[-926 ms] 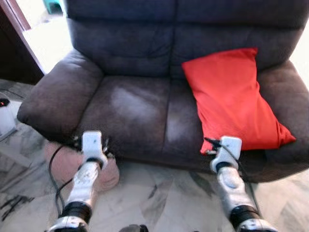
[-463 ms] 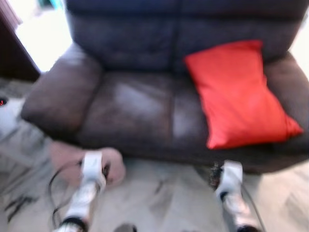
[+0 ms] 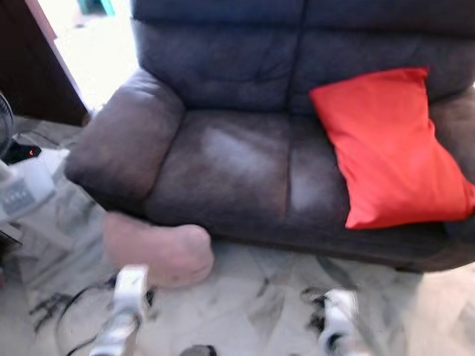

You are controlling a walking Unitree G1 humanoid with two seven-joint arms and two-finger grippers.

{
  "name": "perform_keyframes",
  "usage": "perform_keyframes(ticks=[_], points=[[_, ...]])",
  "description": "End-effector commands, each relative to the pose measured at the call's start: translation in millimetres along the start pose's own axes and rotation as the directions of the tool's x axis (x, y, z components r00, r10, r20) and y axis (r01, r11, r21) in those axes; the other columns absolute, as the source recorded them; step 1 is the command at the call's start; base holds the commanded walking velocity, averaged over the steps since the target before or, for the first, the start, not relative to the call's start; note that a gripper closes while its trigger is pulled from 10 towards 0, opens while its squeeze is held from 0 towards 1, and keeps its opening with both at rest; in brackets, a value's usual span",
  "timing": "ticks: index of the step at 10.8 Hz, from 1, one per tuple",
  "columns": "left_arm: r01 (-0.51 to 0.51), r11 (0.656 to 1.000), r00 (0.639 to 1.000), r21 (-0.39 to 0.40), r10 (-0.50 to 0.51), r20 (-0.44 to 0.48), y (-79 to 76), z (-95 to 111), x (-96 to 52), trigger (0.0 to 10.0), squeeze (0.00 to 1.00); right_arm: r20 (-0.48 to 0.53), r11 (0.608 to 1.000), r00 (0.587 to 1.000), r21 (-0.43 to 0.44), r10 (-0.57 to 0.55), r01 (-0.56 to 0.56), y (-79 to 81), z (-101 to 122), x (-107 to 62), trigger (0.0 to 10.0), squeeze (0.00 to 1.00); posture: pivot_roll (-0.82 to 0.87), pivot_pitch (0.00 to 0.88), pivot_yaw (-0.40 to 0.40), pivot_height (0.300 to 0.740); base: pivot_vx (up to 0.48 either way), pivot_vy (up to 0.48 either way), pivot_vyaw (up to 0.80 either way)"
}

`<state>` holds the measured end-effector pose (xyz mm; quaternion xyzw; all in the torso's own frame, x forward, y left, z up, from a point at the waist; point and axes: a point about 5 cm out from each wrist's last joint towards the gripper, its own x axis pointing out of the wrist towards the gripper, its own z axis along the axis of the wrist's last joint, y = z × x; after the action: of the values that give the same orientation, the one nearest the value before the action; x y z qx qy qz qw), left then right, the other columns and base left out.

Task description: Move the pillow to the sofa from floor

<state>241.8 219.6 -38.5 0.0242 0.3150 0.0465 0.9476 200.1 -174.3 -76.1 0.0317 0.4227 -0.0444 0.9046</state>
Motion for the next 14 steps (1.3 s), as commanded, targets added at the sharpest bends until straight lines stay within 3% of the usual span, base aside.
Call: perform_keyframes(ticks=[1, 6, 14], points=[[0.006, 1.0, 0.997, 0.017, -0.004, -0.083, -2.1, -20, -5.1, 10.0, 0.0, -0.052, 0.999, 0.998, -0.016, -0.035, 0.035, -11.6, -14, -3.3, 10.0, 0.0, 0.16, 0.163, 0.044, 0.74, 0.0, 0.296, 0.0], [-0.008, 0.998, 0.988, -0.055, -0.001, -0.154, -6.1, -35, -9.3, 10.0, 0.0, -0.046, 0.994, 0.997, -0.093, -0.062, 0.057, -26.9, -14, -5.1, 10.0, 0.0, 0.14, 0.131, 0.02, 0.74, 0.0, 0.298, 0.0], [-0.024, 0.998, 0.983, -0.063, 0.012, -0.186, 0.4, -44, -13.3, 10.0, 0.0, -0.039, 0.997, 0.998, -0.06, -0.048, 0.046, -20.0, -10, -3.3, 10.0, 0.0, 0.15, 0.132, 0.039, 0.74, 0.0, 0.32, 0.0]])
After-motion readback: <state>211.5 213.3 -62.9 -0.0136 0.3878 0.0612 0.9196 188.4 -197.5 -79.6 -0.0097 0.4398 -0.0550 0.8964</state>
